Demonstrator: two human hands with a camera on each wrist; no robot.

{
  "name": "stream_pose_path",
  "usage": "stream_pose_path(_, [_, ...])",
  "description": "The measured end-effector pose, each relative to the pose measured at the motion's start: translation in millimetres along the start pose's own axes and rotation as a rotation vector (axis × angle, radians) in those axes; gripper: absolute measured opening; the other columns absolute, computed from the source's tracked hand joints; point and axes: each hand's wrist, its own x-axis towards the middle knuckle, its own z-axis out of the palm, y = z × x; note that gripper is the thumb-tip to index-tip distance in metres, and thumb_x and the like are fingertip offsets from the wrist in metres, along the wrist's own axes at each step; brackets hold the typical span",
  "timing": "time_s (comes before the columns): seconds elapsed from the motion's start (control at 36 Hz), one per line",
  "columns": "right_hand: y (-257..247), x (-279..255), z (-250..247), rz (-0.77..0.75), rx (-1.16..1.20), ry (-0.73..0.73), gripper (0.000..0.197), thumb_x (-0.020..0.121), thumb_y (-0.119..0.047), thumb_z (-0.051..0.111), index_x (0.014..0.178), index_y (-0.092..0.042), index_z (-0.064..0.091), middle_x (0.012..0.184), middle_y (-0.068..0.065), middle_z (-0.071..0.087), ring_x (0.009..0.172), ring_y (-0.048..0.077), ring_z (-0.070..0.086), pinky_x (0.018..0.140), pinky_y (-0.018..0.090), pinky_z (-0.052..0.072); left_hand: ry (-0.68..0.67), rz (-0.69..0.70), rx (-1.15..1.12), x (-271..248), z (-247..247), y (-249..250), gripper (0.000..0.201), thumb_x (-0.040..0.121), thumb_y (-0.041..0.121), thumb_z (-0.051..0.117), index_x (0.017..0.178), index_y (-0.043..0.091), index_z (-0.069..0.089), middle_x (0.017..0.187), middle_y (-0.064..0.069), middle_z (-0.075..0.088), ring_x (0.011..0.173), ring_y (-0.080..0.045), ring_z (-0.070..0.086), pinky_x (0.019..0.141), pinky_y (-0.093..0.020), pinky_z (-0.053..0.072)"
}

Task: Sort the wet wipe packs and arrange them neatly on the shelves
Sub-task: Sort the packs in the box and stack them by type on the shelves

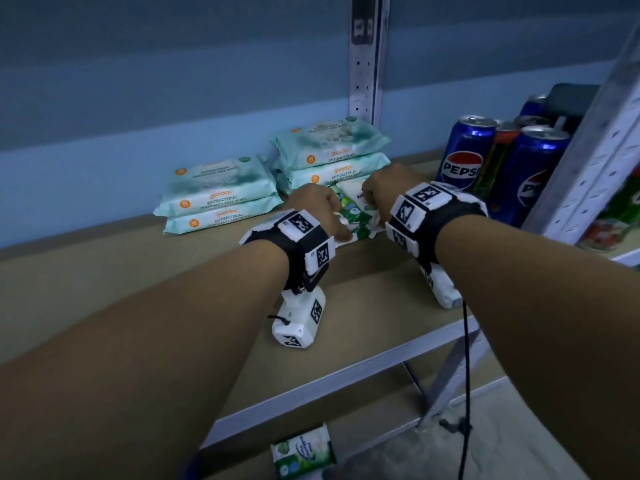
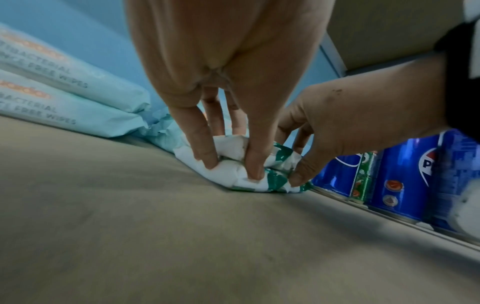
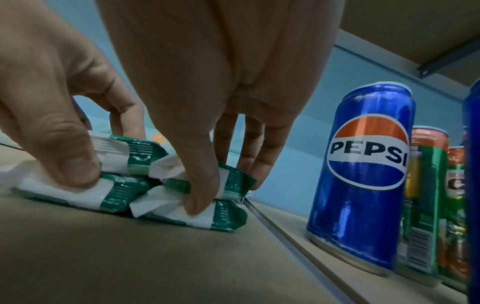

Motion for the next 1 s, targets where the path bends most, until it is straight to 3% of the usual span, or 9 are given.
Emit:
stream_pose_path(0.17, [6, 14, 5, 0.011, 0.03, 0.021, 0.023, 0.086, -0.003, 0.066, 0.11, 0.0, 0.065, 0.115, 0.019, 0.063, 0.105, 0.037, 0.061, 0.087, 0.038, 0.049, -0.02, 0.033, 0.025, 11, 1, 0, 0.036, 0.062, 0.026, 0.09, 0.092, 0.021, 0.072, 0.101, 0.003, 0.069, 0.093, -0.016, 0.065, 0.079, -0.027, 0.054])
stream_pose_path(0.39, [13, 13, 6, 0.001, 0.053, 0.013, 0.031, 0.088, -0.011, 0.067, 0.12, -0.011, 0.067, 0.122, 0.015, 0.061, 0.114, 0.035, 0.057, 0.09, 0.036, 0.047, -0.046, 0.045, 0.033, 12, -4, 1, 0.04, 0.064, 0.024, 0.091, 0.098, 0.016, 0.072, 0.106, 0.0, 0.071, 0.099, -0.018, 0.065, 0.085, -0.031, 0.054])
stream_pose_path(0.5, [10, 1, 9, -0.001, 0.035, 0.014, 0.03, 0.086, -0.013, 0.067, 0.115, -0.007, 0.067, 0.117, 0.015, 0.063, 0.108, 0.033, 0.059, 0.091, 0.035, 0.05, -0.099, 0.105, 0.156, -2, -12, 8, 0.058, 0.072, 0.034, 0.086, 0.122, 0.012, 0.065, 0.125, -0.007, 0.064, 0.112, -0.024, 0.06, 0.094, -0.034, 0.05])
stream_pose_path(0.58, [7, -16, 8, 0.052, 0.063, 0.0, 0.033, 0.093, -0.017, 0.061, 0.124, -0.005, 0.061, 0.123, 0.016, 0.061, 0.113, 0.034, 0.059, 0.093, 0.036, 0.048, -0.123, 0.114, 0.219, -20, -17, 8, 0.077, 0.071, 0.041, 0.085, 0.136, 0.013, 0.055, 0.137, -0.009, 0.057, 0.121, -0.027, 0.055, 0.099, -0.036, 0.047])
stream_pose_path(0.69, [4, -43, 10, 0.082, 0.133, -0.032, 0.038, 0.102, -0.014, 0.046, 0.138, -0.003, 0.048, 0.14, 0.019, 0.049, 0.128, 0.033, 0.048, 0.103, 0.034, 0.036, -0.091, 0.1, 0.275, -48, -28, 9, 0.055, 0.071, 0.037, 0.082, 0.117, 0.017, 0.062, 0.126, -0.01, 0.061, 0.105, -0.024, 0.059, 0.094, -0.038, 0.051])
stream_pose_path(0.72, [2, -52, 9, 0.086, 0.147, -0.055, 0.039, 0.101, -0.013, 0.047, 0.139, -0.006, 0.048, 0.141, 0.018, 0.049, 0.127, 0.033, 0.048, 0.102, 0.034, 0.037, -0.08, 0.092, 0.268, -56, -31, 9, 0.054, 0.072, 0.034, 0.081, 0.121, 0.019, 0.061, 0.127, -0.008, 0.06, 0.109, -0.023, 0.058, 0.095, -0.035, 0.05])
stream_pose_path(0.81, [-4, -84, 5, 0.075, 0.155, -0.043, 0.045, 0.091, -0.018, 0.062, 0.135, -0.02, 0.055, 0.13, 0.014, 0.059, 0.115, 0.031, 0.059, 0.087, 0.031, 0.048, -0.077, 0.08, 0.229, -81, -40, 10, 0.056, 0.079, 0.031, 0.076, 0.131, 0.021, 0.059, 0.132, -0.005, 0.056, 0.12, -0.024, 0.054, 0.093, -0.028, 0.047])
stream_pose_path(0.89, [-15, -118, -2, 0.042, 0.157, -0.038, 0.048, 0.089, -0.022, 0.066, 0.135, -0.026, 0.054, 0.13, 0.009, 0.058, 0.117, 0.028, 0.057, 0.084, 0.03, 0.046, -0.071, 0.118, 0.191, -109, -49, 7, 0.046, 0.079, 0.031, 0.077, 0.122, 0.018, 0.066, 0.125, -0.004, 0.058, 0.113, -0.022, 0.056, 0.08, -0.022, 0.041])
stream_pose_path(1.0, [-29, -153, 1, 0.066, 0.197, -0.098, 0.051, 0.087, -0.031, 0.064, 0.136, -0.034, 0.05, 0.125, 0.012, 0.057, 0.11, 0.031, 0.059, 0.088, 0.038, 0.053, -0.083, 0.122, 0.197, -148, -54, 0, 0.05, 0.08, 0.039, 0.078, 0.123, 0.018, 0.065, 0.126, 0.0, 0.061, 0.116, -0.018, 0.056, 0.094, -0.026, 0.043])
